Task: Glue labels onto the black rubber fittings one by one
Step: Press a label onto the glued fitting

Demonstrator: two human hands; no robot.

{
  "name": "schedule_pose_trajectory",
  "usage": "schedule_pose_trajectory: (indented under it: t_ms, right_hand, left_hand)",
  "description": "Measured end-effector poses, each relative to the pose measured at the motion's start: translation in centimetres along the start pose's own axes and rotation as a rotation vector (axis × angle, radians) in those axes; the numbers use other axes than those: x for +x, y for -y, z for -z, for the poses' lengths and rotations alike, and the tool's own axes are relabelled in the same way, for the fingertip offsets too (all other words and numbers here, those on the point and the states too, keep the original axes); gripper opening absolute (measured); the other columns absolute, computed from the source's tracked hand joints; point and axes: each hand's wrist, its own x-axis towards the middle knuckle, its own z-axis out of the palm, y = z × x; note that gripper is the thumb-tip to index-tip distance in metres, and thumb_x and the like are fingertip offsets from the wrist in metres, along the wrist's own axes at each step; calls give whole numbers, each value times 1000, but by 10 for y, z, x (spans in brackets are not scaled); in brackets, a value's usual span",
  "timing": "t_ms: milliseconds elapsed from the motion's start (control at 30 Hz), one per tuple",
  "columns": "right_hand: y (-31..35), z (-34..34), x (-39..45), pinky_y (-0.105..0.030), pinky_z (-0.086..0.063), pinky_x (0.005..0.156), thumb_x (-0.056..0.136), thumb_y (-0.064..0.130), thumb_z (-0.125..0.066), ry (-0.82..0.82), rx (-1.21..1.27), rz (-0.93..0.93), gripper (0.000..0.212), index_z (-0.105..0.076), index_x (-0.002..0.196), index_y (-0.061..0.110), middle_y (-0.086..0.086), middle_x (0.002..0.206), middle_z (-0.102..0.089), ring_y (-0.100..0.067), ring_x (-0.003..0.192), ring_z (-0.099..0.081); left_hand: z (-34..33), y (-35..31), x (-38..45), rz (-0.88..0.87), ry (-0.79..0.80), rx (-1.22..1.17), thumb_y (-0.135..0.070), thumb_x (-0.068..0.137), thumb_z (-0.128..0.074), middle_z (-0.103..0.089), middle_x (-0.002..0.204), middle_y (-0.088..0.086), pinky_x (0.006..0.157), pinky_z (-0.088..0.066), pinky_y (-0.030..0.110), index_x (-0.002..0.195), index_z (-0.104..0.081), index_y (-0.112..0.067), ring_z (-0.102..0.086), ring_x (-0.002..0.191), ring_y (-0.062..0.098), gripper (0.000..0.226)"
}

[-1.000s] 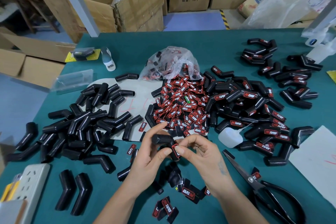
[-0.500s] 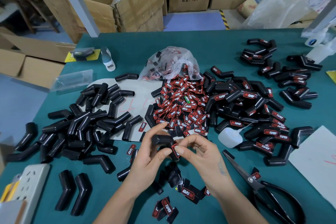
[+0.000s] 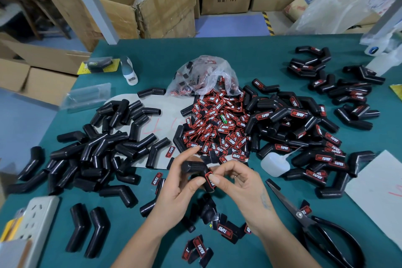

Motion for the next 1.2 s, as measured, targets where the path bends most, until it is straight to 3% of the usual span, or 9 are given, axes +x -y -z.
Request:
schedule_pose_trajectory:
  t_ms: [167,400,633,833,967,1100,1200]
  right_hand:
    - [1,2,0,-23,-53,88,87,14,-82,4,-5,-5,10,-75,83,20,-7,93,-77,-15,94,-70]
    - [1,0,0,-24,-53,89,82,29,-85,-7,-22,-11,12,-75,83,21,-8,94,-77,-17,95,-70]
    - [-3,2,0,-23,-53,86,81,31,-85,-9,-21,-4,14,-75,83,21,-6,92,-76,-14,92,-69]
    - [-3,3,0,-20,-51,86,81,28,-85,-18,-52,-8,11,-76,82,24,2,89,-74,-8,90,-65]
    - [-2,2,0,-23,-53,87,77,32,-88,-31,-43,-8,15,-76,83,24,-5,98,-76,-11,93,-66]
    - [-3,3,0,-30,-57,90,80,20,-88,-25,-2,-10,15,-76,89,20,-10,107,-75,-16,100,-67]
    - [-2,2,-1,-31,-57,95,80,21,-89,-27,20,10,22,-75,96,20,-9,114,-74,-18,111,-67]
  left_hand:
    - [-1,-3,0,-2,7,-16,-45,102,-67,-61,125,-8,105,-47,29,152,-46,-39,-59,117,18,55]
    - [-2,-6,0,8,-2,-23,-47,101,-68,-61,126,-9,106,-46,28,151,-46,-41,-59,119,17,55]
    - [-3,-9,-1,24,1,-48,-49,99,-68,-61,126,-10,108,-45,30,149,-47,-43,-58,120,18,54]
    - [-4,-10,-1,21,23,-101,-26,99,-66,-61,120,-11,104,-47,27,148,-49,-42,-58,114,13,54]
    - [-5,-12,-2,51,19,-136,-26,97,-68,-62,119,-10,100,-52,30,144,-54,-44,-62,112,13,53]
    - [-6,-17,-1,58,-5,-154,-22,96,-70,-66,117,-10,98,-53,23,136,-61,-38,-67,112,12,45]
    - [-7,-18,0,64,-45,-183,-11,98,-71,-70,117,-3,95,-56,25,129,-66,-29,-70,112,16,36]
